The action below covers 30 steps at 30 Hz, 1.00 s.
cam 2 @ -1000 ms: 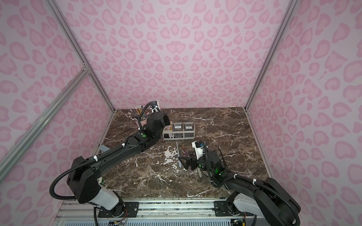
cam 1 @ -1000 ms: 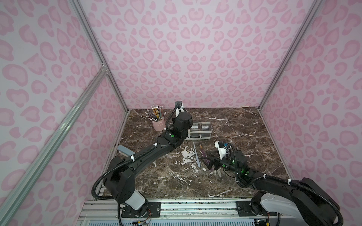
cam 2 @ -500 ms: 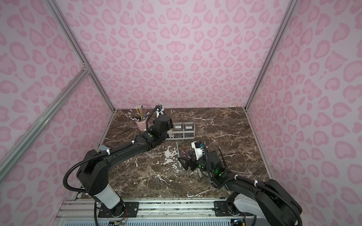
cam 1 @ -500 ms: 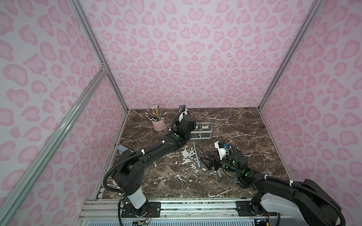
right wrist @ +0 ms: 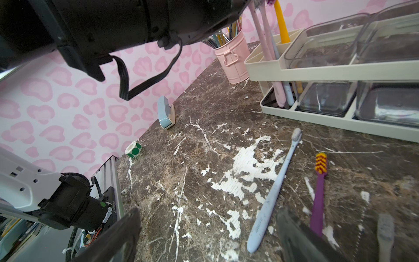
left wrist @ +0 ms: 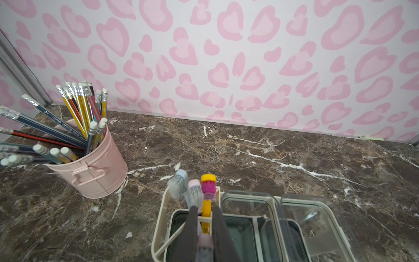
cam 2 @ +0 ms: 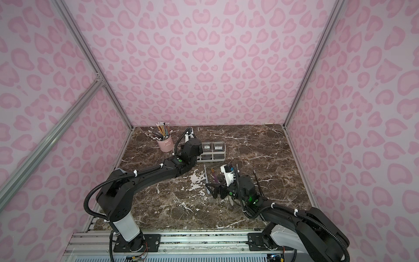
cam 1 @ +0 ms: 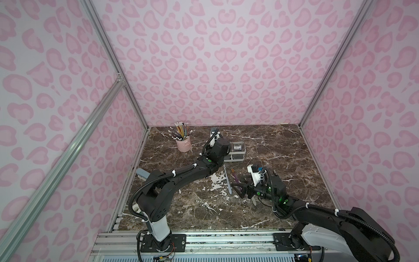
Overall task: Place the toothbrush into the toothbrush holder
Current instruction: Place the toothbrush in the toothbrush holder.
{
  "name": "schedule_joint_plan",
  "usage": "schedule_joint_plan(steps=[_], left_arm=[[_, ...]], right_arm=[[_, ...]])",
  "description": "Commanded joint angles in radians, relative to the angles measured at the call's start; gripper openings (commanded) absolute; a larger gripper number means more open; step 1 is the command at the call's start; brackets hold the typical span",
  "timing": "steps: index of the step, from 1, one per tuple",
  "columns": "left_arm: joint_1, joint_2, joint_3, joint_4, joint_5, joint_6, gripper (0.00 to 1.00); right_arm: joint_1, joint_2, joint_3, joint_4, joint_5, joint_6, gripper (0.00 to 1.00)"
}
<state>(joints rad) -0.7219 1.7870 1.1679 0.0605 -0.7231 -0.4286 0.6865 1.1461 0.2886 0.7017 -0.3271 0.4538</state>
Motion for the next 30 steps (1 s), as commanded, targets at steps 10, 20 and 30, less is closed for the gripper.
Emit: schedule_joint_plan(steps=[10, 20, 30], left_arm=[[-0.01, 0.019, -0.03, 0.063, -0.012, -0.039, 0.02], [-0.008, 0.028, 0.0, 0.022, -0.013, -0.048, 0.13], [-0.009, 0.012, 0.024, 0.004, -0.009, -0.039, 0.27]], right_arm=[[0.014, 0.007, 0.023, 0.019, 0.017, -0.02, 0.95], [0.016, 0.008, 0.026, 0.016, 0.019, -0.023, 0.95], [0.021, 0.003, 0.027, 0.012, 0.025, -0.026, 0.95]])
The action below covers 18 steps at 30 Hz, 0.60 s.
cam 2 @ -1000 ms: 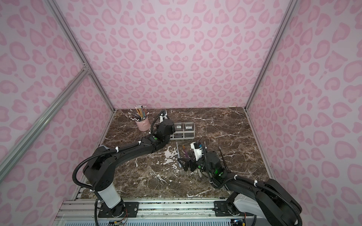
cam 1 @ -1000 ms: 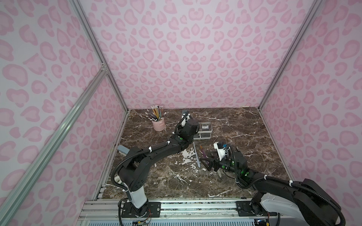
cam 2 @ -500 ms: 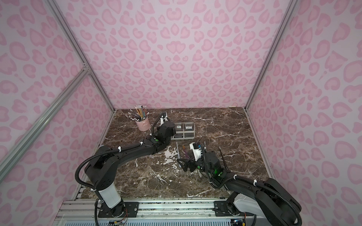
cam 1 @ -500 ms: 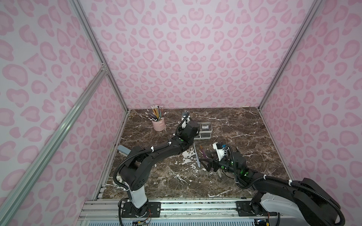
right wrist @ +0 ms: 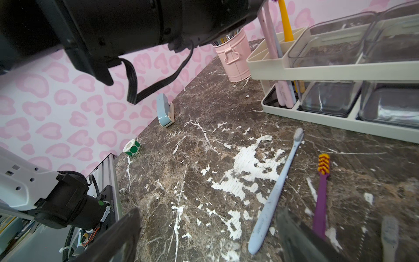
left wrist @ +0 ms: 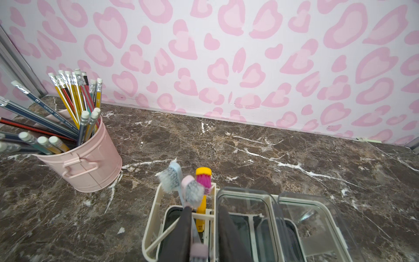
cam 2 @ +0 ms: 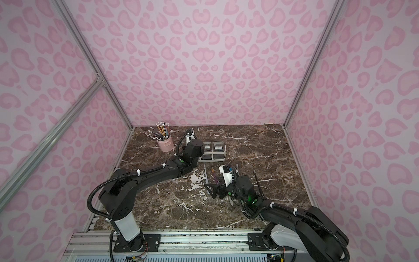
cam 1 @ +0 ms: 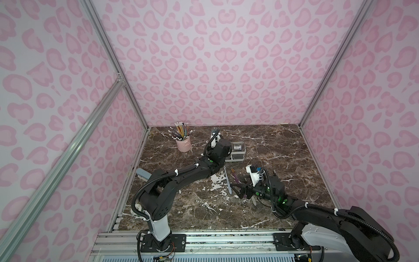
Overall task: Place the toothbrush into the toothbrush holder
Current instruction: Place the toothbrush in the toothbrush holder.
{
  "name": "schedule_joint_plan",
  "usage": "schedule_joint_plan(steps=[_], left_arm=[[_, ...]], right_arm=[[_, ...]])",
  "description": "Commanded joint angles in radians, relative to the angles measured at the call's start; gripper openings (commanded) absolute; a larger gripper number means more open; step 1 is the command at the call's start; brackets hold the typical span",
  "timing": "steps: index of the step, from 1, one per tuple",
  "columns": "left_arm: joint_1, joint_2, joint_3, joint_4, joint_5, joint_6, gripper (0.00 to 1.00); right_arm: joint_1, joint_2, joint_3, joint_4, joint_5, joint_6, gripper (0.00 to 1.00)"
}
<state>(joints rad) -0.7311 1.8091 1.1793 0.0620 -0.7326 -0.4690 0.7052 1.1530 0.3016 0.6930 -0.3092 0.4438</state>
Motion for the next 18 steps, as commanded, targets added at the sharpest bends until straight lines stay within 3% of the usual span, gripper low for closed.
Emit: schedule_joint_plan(steps=[1, 18], left_arm=[[0.0, -0.011, 0.014, 0.001, 0.001, 0.003, 0.28], [0.0, -0.067, 0.068, -0.035, -0.025, 0.046, 0.41]], right_arm=[[0.002, -0.004, 0.014, 0.02, 0.007, -0.016, 0.95], [0.004, -0.006, 0.014, 0.014, 0.011, -0.019, 0.95]])
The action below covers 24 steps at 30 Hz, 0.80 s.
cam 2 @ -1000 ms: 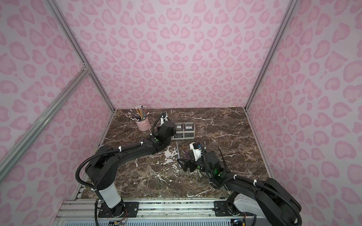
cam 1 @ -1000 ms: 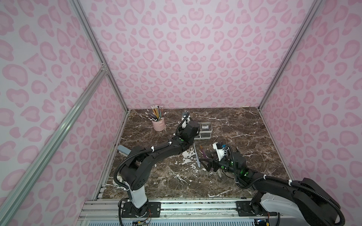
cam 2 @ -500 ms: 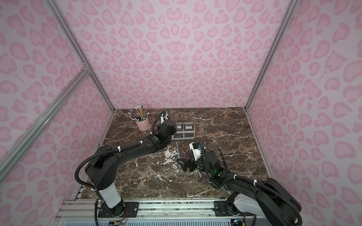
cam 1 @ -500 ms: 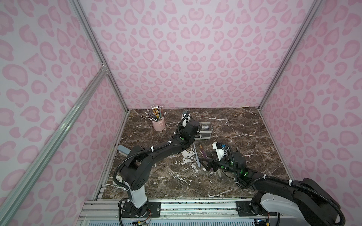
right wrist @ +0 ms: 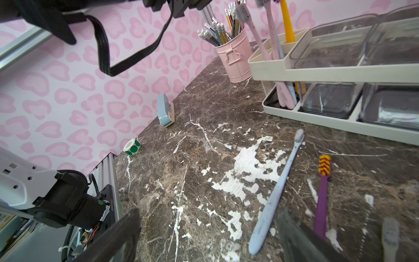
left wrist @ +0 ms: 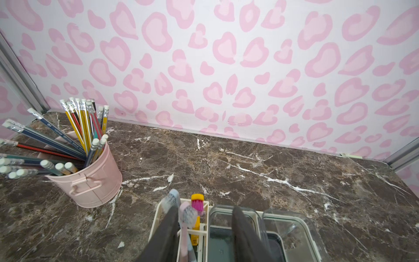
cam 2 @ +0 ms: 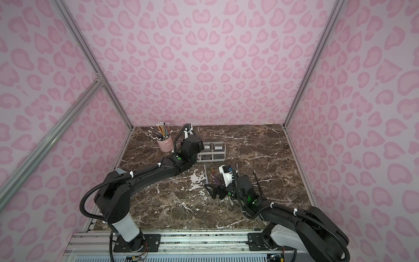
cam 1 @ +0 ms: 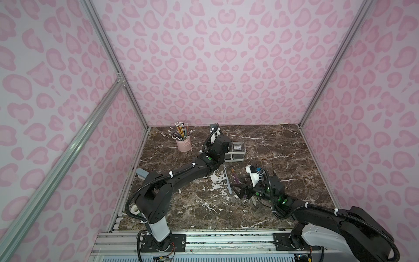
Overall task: Place the toothbrush into the toothbrush holder
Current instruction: Place the toothbrush in the toothbrush holder, then pick up the toothbrush from the center of the board.
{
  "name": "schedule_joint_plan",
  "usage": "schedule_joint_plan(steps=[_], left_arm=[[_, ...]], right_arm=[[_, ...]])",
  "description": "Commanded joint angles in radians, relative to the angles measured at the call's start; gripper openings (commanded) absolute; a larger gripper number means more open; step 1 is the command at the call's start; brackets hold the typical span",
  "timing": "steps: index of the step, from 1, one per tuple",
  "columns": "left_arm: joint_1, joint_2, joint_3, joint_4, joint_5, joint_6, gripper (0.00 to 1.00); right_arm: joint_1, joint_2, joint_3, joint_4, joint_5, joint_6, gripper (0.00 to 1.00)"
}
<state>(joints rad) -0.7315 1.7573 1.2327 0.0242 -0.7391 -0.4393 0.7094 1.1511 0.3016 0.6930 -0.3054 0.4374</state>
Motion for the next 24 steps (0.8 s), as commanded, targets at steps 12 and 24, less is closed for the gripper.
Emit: schedule_joint_plan(steps=[12, 24], left_arm=[[0.003, -0.144, 0.116, -0.195, 0.003, -0.023, 0.66], [0.003, -0.312, -0.073, -0.377, 0.183, -0.167, 0.72]], right_arm=[[0.001, 0.069, 0.059, -0.042, 0.035, -0.013, 0.95], [-0.034, 0.021, 0.033, -0.068, 0.116, 0.004, 0.96]])
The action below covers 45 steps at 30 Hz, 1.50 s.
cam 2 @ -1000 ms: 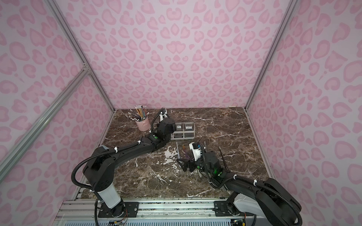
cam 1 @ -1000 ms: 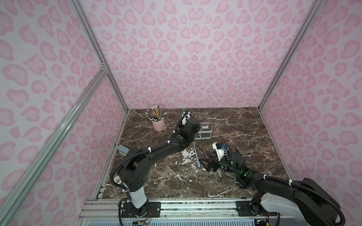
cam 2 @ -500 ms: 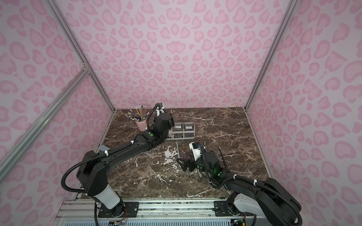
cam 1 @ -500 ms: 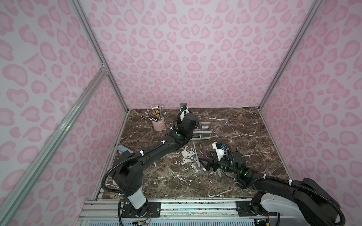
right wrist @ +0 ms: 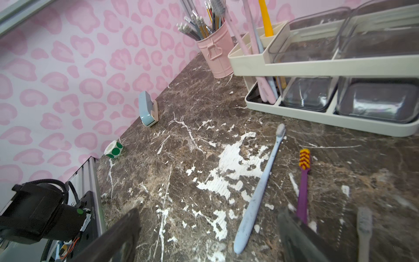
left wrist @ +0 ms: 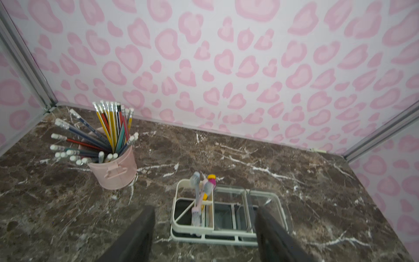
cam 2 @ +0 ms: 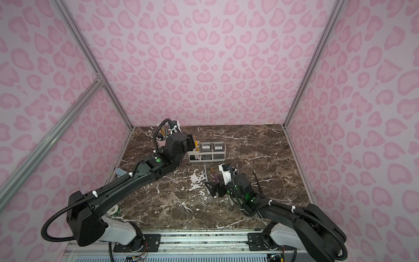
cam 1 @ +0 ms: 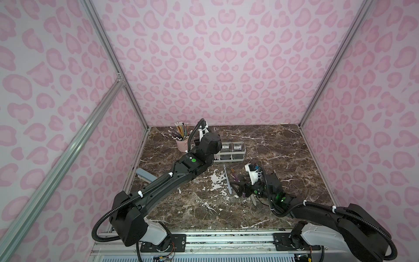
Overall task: Place the toothbrush into the toothbrush holder
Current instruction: Pick up the toothbrush from the center of the board.
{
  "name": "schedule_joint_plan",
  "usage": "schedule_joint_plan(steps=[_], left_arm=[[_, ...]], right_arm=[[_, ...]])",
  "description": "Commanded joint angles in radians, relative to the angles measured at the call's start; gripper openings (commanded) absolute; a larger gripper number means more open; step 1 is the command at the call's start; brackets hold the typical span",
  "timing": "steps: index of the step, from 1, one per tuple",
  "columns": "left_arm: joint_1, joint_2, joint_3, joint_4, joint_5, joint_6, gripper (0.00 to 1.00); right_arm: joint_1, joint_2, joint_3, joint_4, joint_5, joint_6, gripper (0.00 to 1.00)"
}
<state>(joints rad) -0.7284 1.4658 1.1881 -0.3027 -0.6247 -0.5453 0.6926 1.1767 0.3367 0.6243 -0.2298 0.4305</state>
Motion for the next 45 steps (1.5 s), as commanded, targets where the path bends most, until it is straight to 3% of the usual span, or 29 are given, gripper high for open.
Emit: schedule_joint_plan(steps=[1, 9, 22, 38, 45], left_arm=[[0.001, -0.026, -0.041, -0.05, 0.081, -0.069, 0.72], [-0.016, 0.038, -0.113, -0.021, 0.211, -0.136, 0.71], [-0.093, 0.303, -0.02, -0.018, 0.288, -0.211, 0.68], [-0.108, 0.503, 0.07, -0.062, 0.22, -0.279, 0.59], [-0.108, 0.563, 0.123, -0.087, 0.178, -0.304, 0.45]], right_arm=[[-0.027, -0.005, -0.002, -0.006, 0.044, 0.017, 0.96], [-0.123, -0.091, -0.071, 0.035, 0.055, 0.067, 0.96], [-0.143, -0.207, -0.115, 0.009, 0.148, 0.086, 0.96], [-0.145, -0.269, -0.127, -0.001, 0.141, 0.097, 0.96], [-0.144, -0.271, -0.129, 0.002, 0.13, 0.099, 0.96]])
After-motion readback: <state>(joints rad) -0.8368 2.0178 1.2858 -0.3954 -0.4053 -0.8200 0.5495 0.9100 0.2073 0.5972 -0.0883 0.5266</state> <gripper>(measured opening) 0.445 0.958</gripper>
